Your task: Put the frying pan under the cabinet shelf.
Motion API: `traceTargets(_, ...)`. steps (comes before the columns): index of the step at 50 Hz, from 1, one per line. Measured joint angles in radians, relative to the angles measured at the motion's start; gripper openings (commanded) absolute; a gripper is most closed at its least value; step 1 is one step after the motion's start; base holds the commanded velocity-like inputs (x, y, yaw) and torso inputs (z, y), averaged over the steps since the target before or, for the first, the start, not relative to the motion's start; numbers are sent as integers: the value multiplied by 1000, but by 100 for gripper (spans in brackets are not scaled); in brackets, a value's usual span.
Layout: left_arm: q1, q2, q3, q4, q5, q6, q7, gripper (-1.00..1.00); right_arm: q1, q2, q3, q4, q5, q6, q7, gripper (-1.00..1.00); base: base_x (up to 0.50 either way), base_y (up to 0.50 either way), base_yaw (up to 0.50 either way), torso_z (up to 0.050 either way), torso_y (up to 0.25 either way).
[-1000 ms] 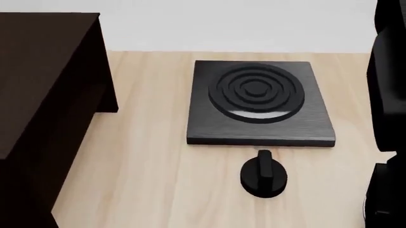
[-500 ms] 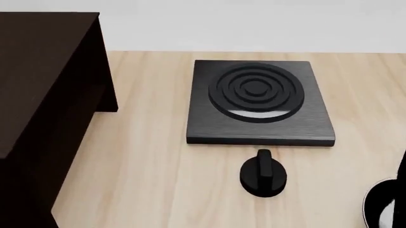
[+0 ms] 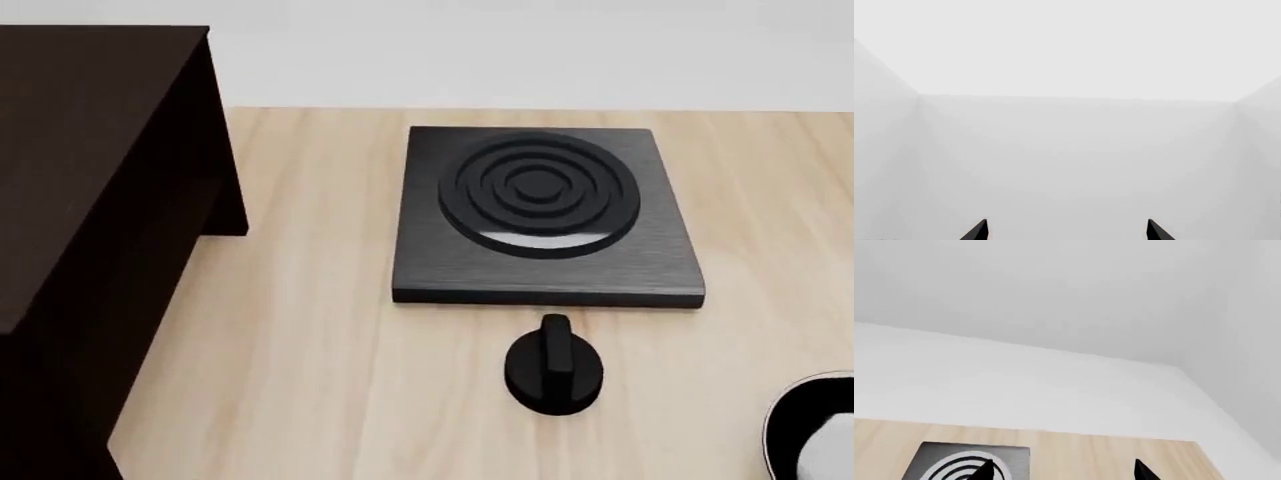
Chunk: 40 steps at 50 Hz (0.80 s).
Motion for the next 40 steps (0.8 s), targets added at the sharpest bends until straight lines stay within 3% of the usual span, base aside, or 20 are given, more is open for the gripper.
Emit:
traceTargets(9, 5, 0, -7, 0, -6, 6, -3, 100, 124, -31, -93, 259, -29, 80, -115, 100, 0, 0, 0, 0, 0)
traceTargets(17, 12, -1, -16, 1, -13, 10, -7, 100, 110, 23, -192, 217, 62, 209, -131, 100, 0, 0, 0, 0, 0)
traceTargets(22, 14, -2, -20, -1, -16, 15, -9, 100, 95, 139, -323, 133, 397, 251, 150, 100, 0, 0, -1, 0, 0)
traceTargets(32, 21, -1, -28, -4, -21, 24, -12, 100, -21, 364, -428, -64, 1301, 261, 790, 100, 0, 0, 0, 0, 0)
traceTargets(40, 36, -3, -30, -9, -22, 44, -10, 100, -148, 522, -459, -263, 1799, 194, 1126, 100, 0, 0, 0, 0, 0)
